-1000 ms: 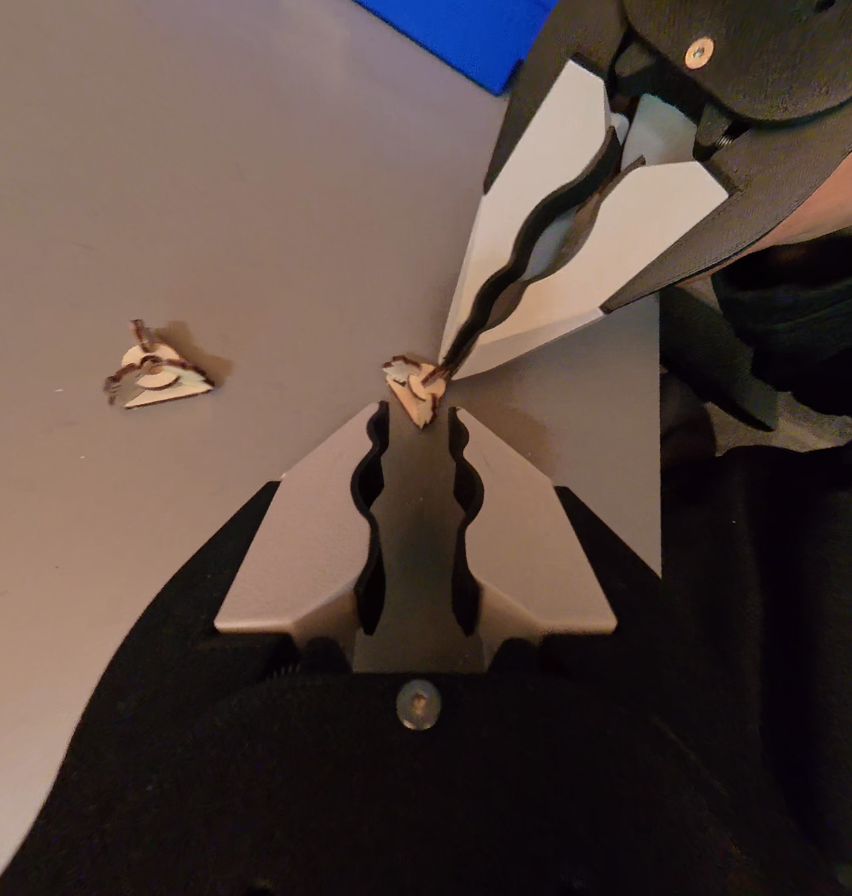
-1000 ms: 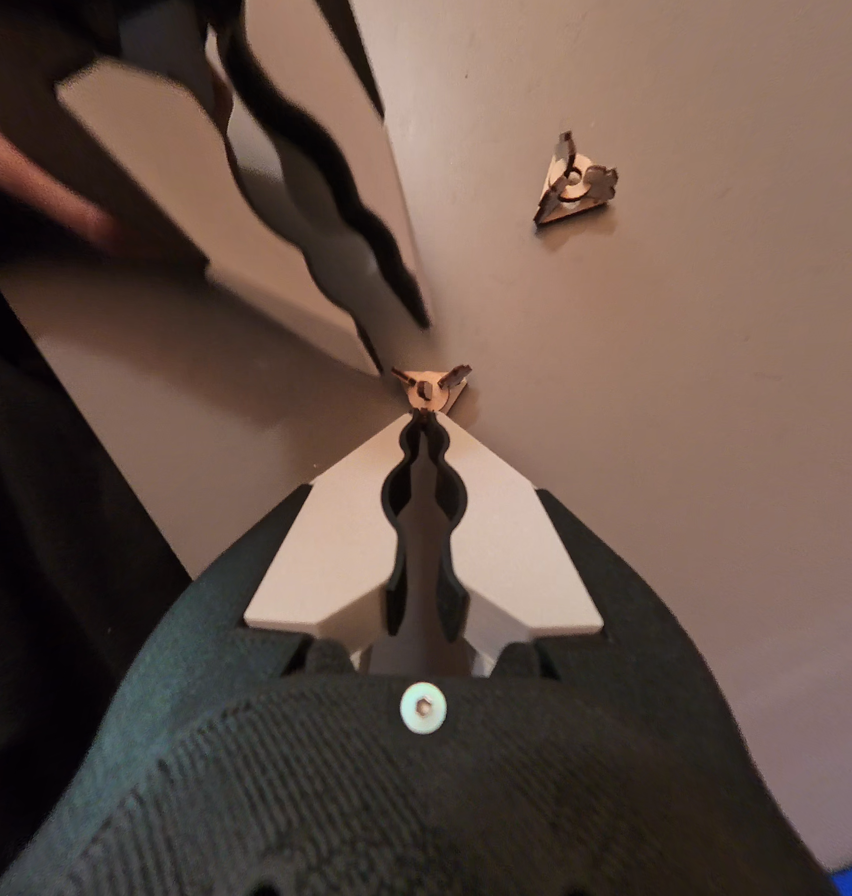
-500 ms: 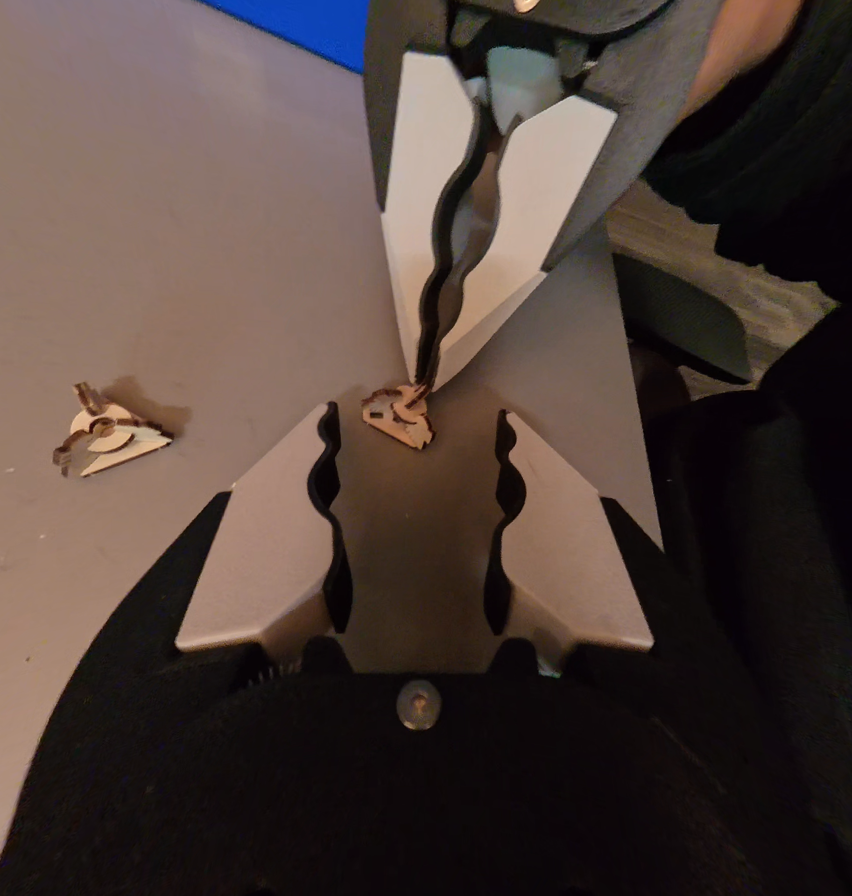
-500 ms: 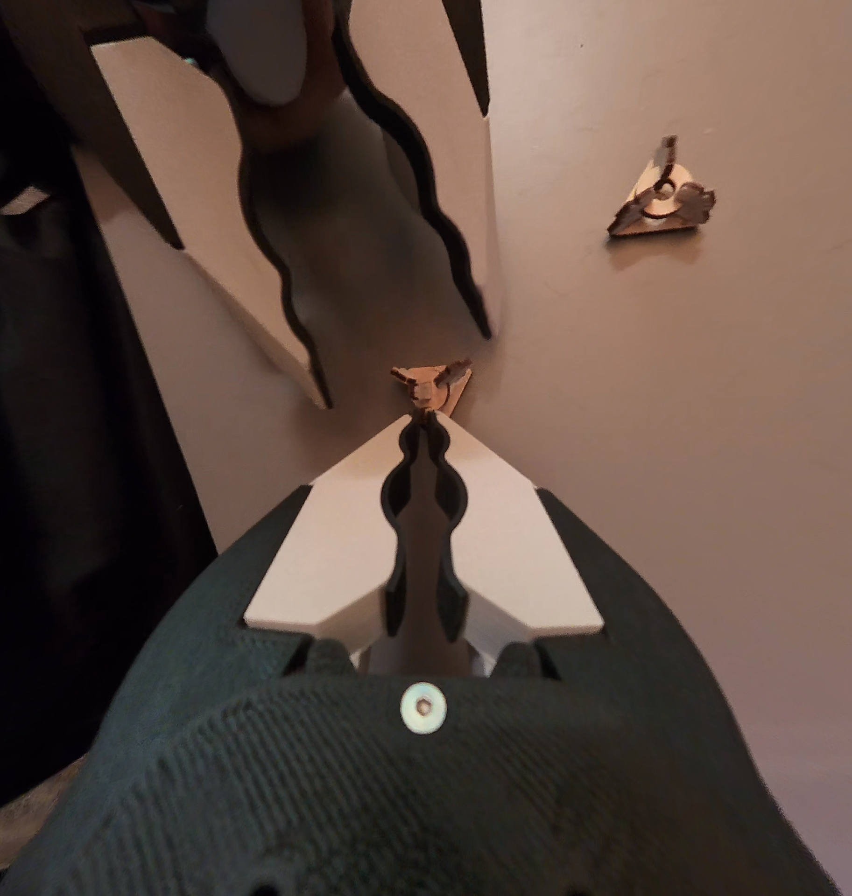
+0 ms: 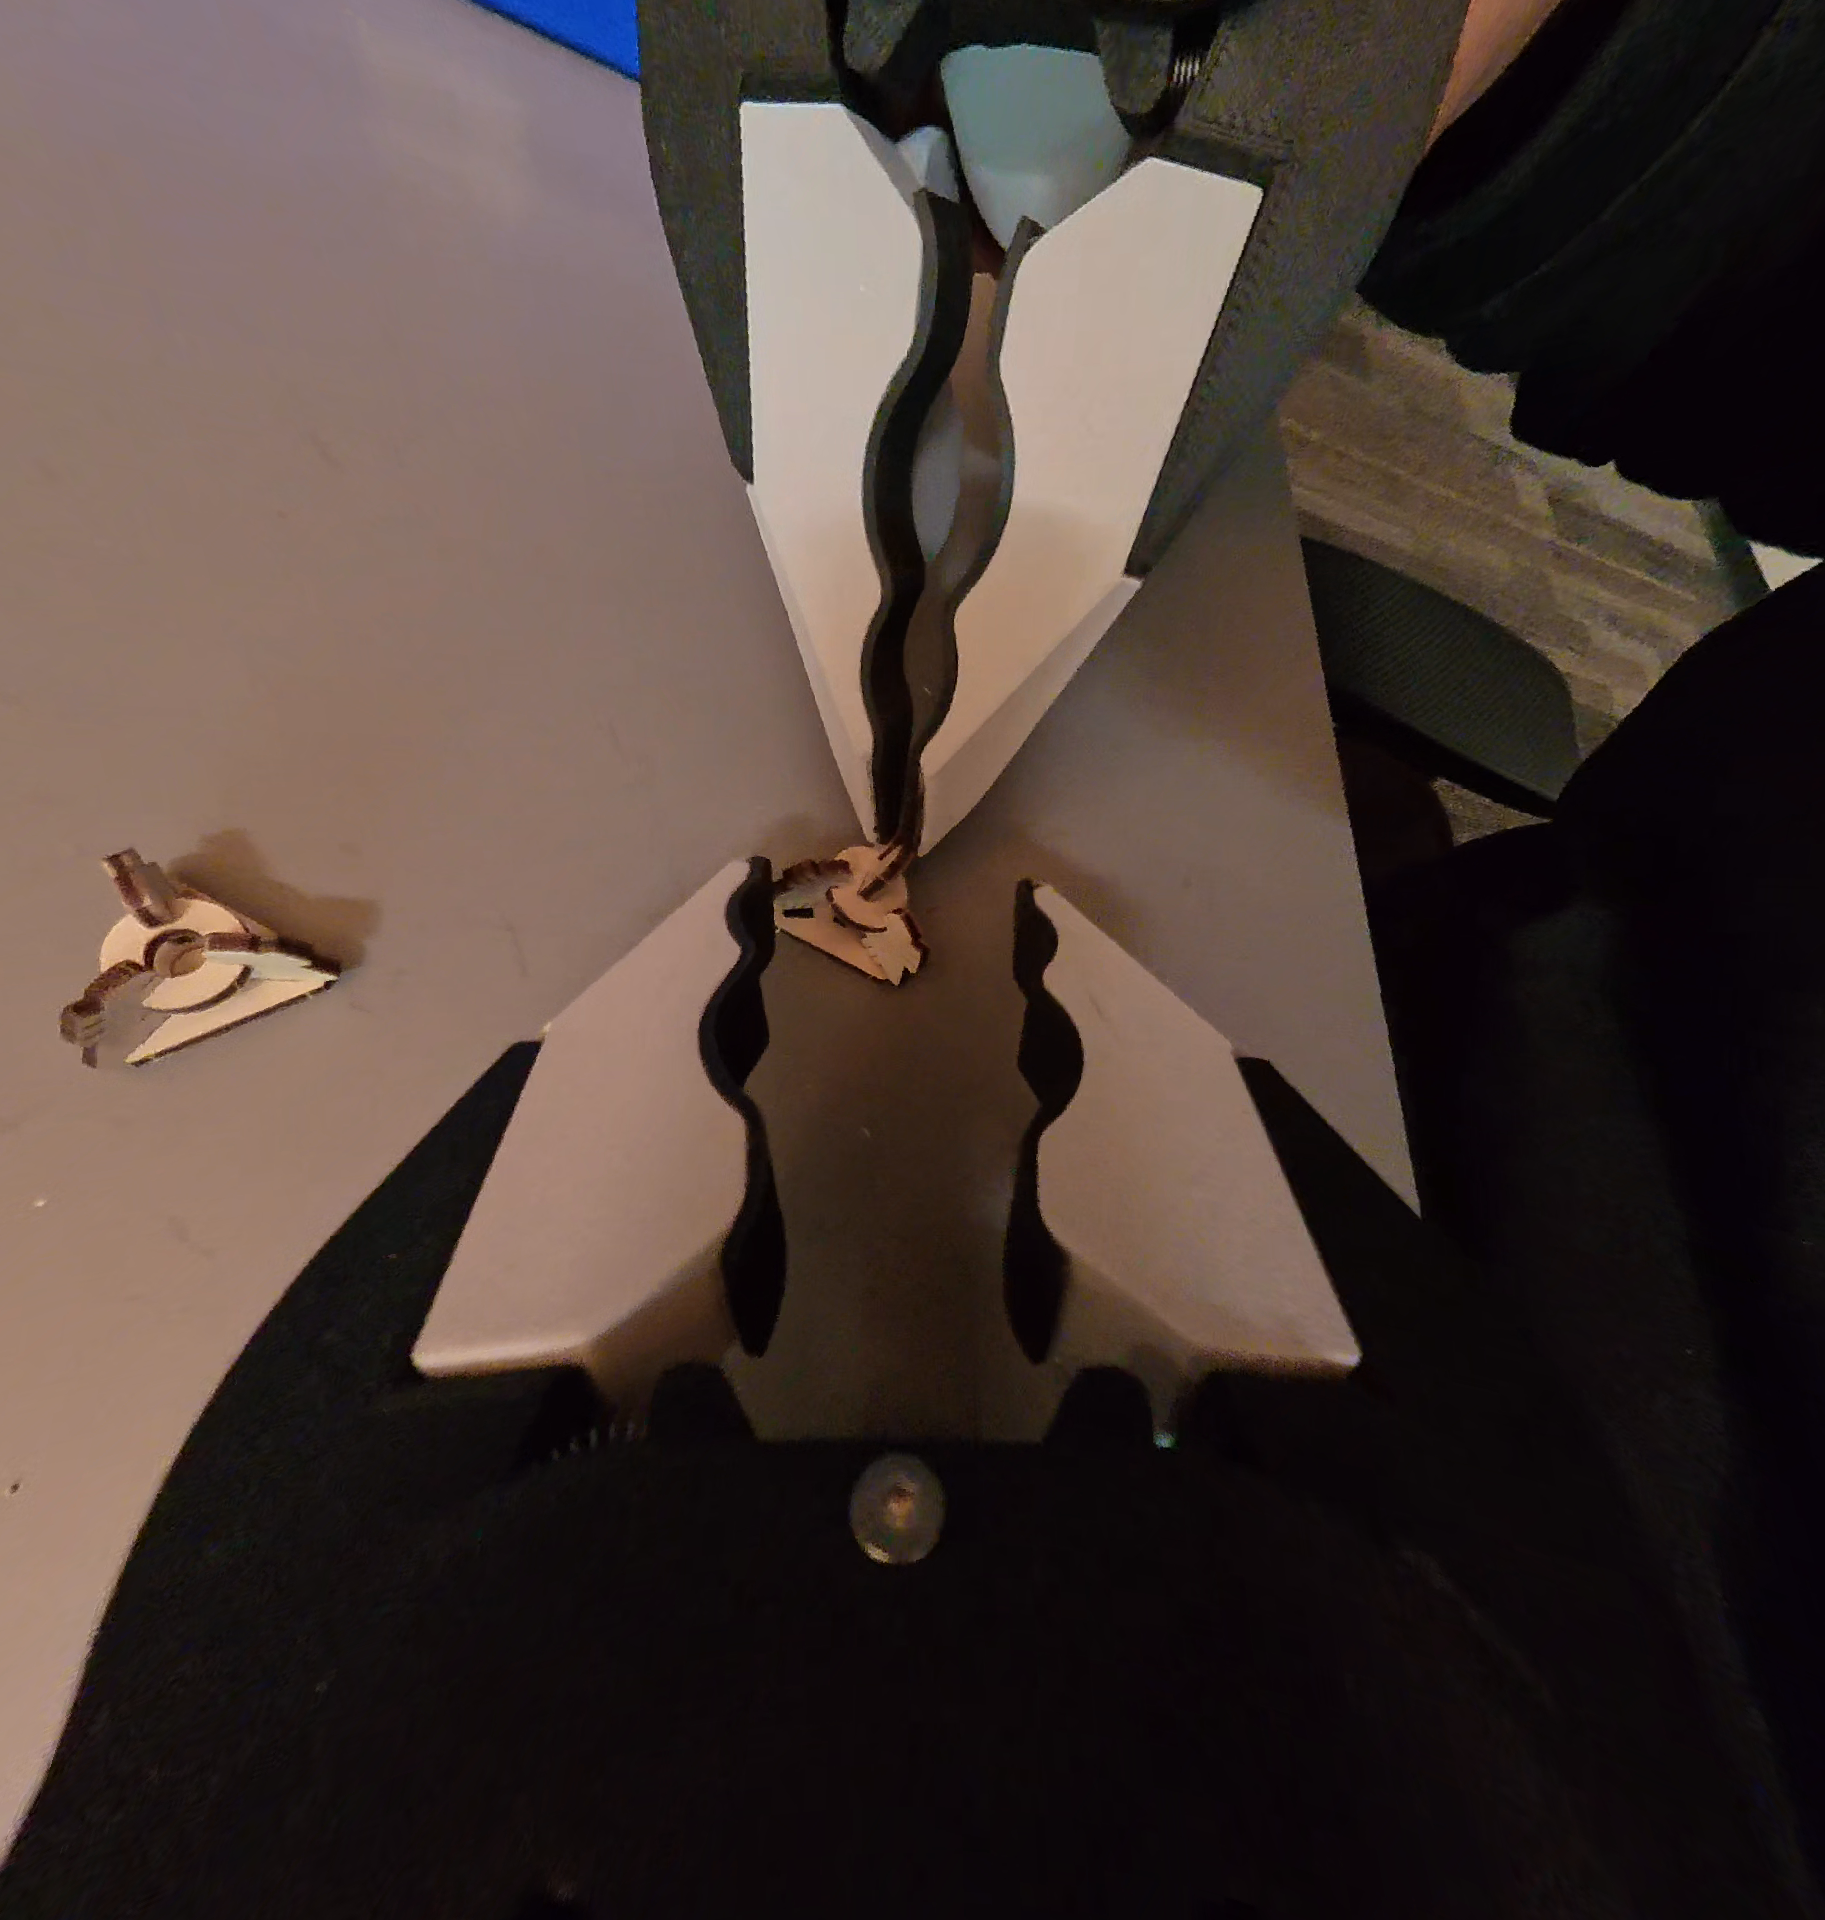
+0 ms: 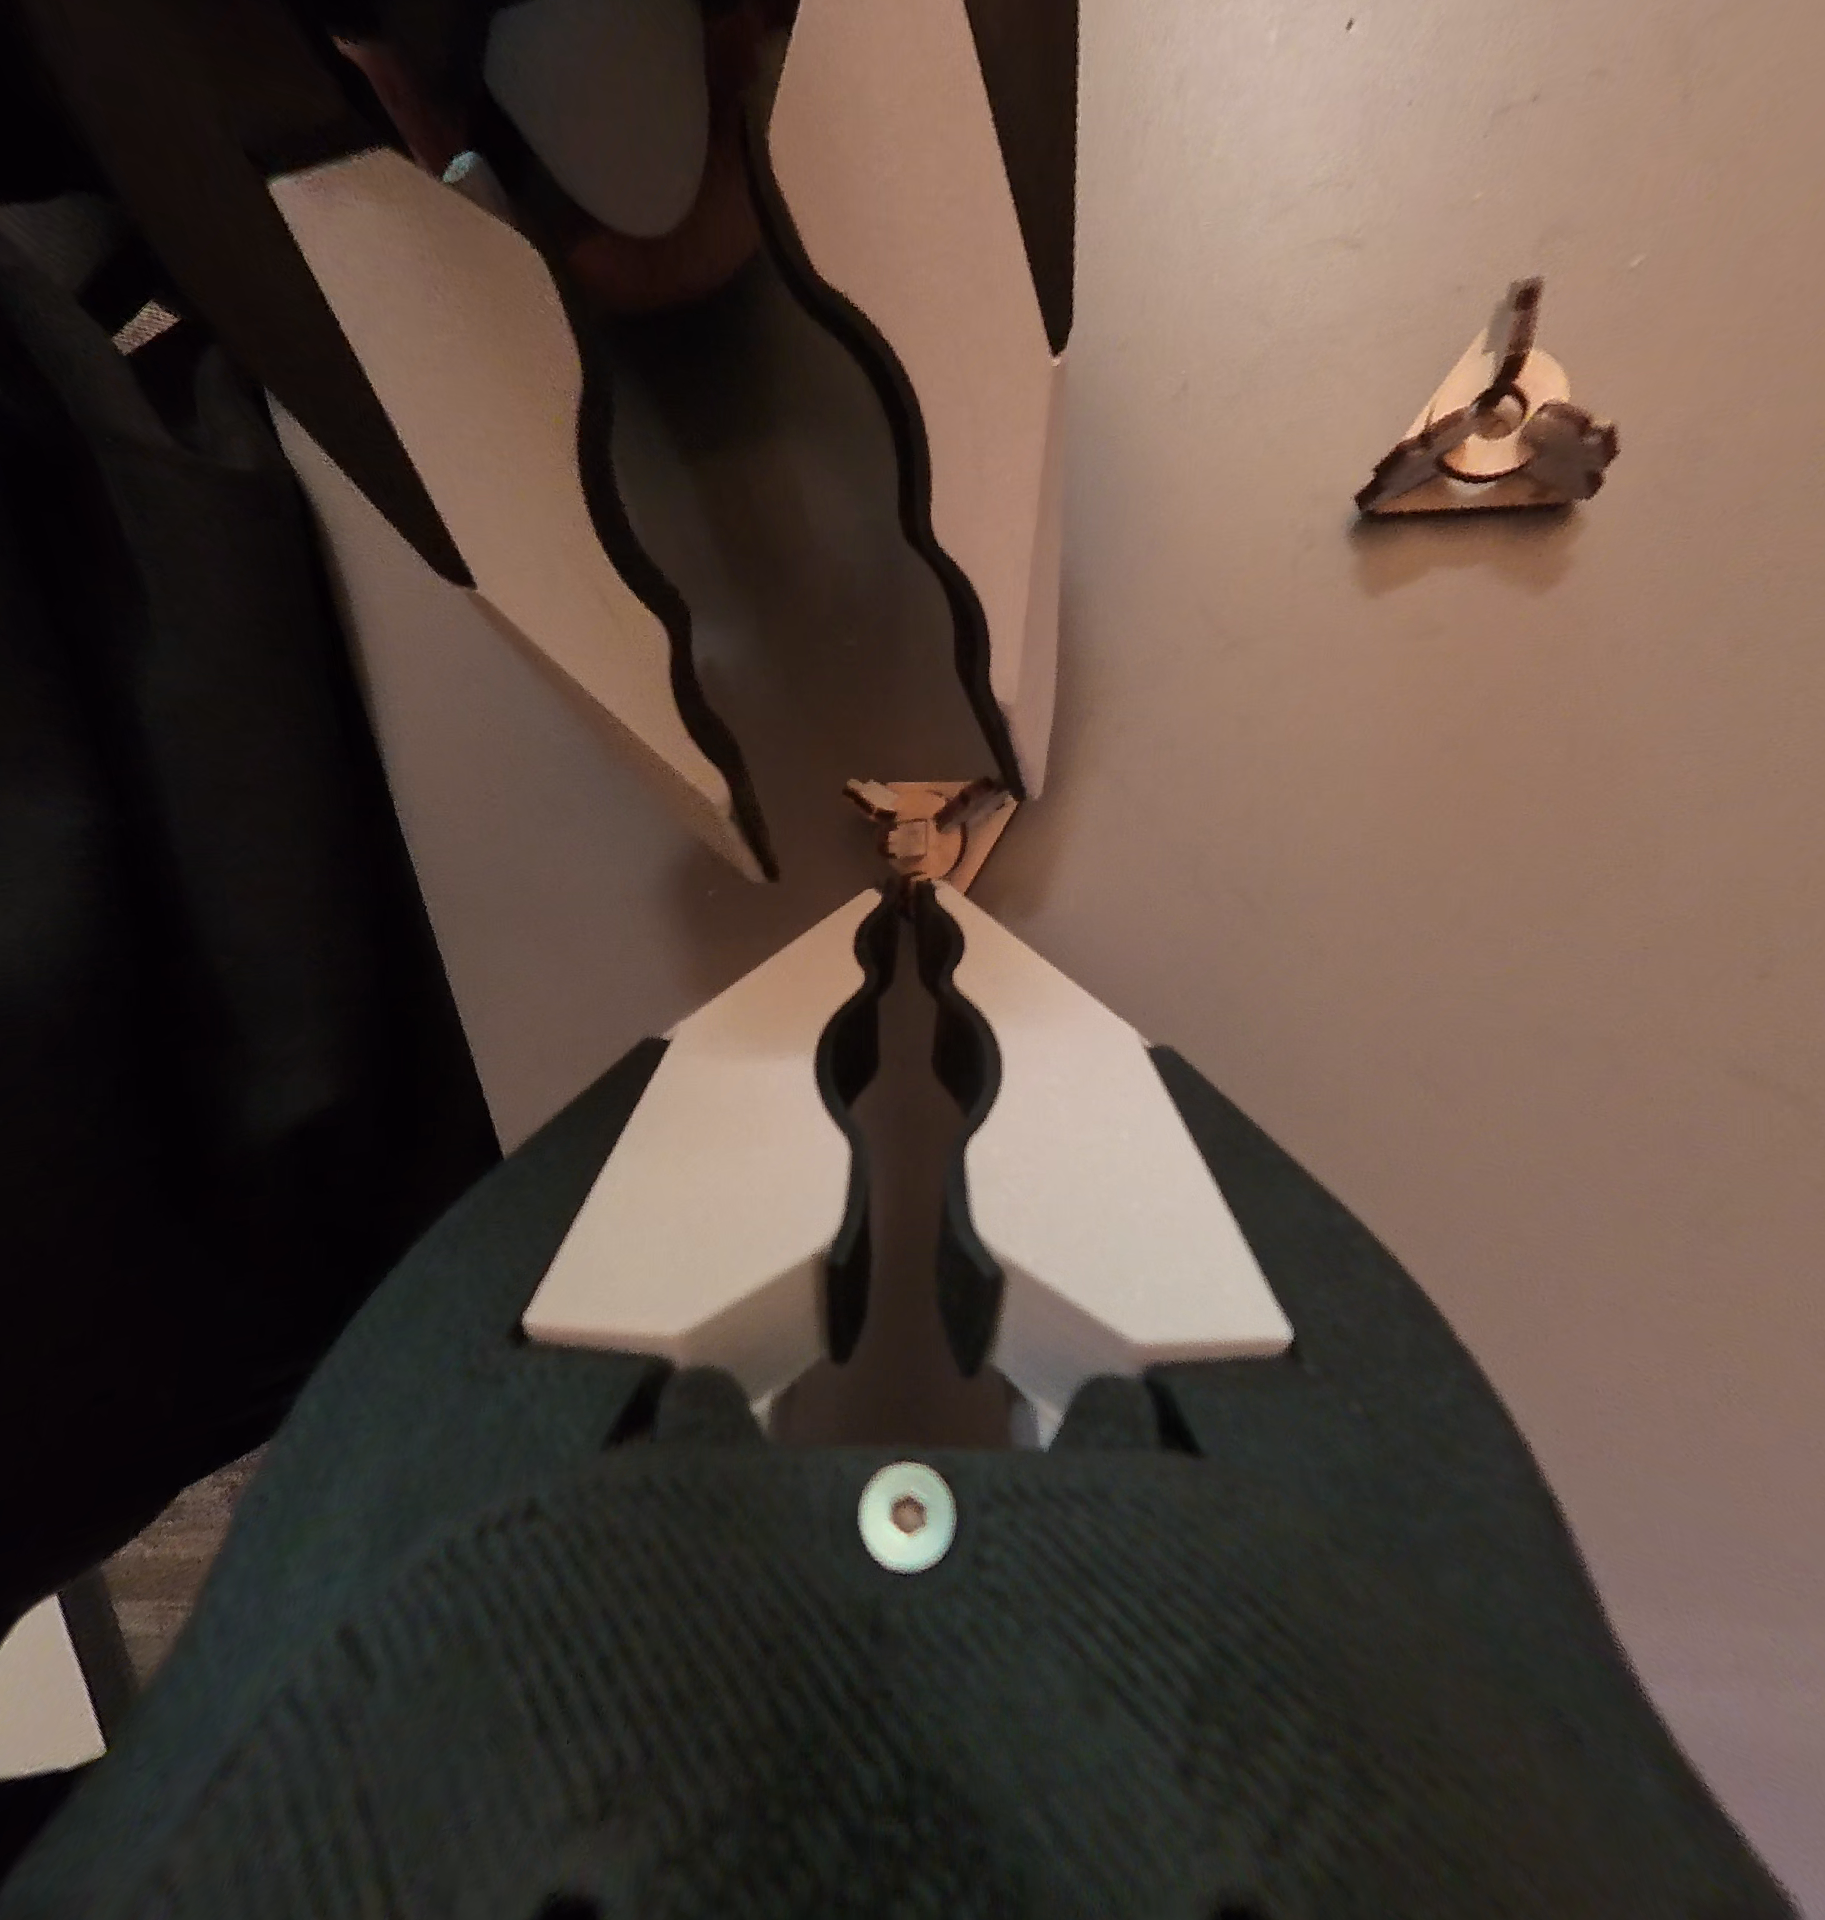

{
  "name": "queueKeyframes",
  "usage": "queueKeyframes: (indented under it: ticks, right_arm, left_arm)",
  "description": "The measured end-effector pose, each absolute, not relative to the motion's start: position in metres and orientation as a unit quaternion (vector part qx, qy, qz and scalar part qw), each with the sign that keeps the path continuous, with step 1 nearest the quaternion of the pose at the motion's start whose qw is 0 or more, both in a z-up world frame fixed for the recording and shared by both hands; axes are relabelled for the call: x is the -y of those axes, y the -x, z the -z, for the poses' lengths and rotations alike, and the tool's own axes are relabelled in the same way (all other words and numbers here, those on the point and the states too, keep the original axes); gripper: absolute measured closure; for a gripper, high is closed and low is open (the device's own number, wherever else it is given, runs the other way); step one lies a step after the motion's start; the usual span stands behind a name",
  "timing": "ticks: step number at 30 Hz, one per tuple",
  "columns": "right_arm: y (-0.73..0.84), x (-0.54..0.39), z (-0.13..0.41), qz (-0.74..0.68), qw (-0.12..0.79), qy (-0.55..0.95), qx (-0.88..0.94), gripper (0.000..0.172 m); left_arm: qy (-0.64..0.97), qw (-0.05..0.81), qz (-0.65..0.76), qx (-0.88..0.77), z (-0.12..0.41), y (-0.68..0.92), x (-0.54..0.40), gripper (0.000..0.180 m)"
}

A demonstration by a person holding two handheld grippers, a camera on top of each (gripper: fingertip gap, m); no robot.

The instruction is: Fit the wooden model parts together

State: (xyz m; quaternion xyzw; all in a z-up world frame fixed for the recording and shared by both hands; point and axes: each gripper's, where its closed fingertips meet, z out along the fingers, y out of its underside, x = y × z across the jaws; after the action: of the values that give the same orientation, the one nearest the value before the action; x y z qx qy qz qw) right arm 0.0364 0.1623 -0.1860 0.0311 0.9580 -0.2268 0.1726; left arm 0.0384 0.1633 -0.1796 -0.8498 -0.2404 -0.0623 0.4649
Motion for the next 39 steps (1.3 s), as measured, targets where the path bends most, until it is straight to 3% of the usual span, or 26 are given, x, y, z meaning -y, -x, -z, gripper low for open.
queueKeyframes:
  ticks: [14,39]
  right_arm:
    - [-0.034,-0.162,0.186,0.209,0.144,-0.032,-0.967,0.171]
    - [-0.035,-0.161,0.187,0.207,0.129,0.000,-0.970,0.171]
  left_arm:
    - [0.860,0.438,0.027,0.262,0.188,-0.030,-0.160,0.154]
    - [0.868,0.428,0.016,0.251,0.191,-0.030,-0.164,0.154]
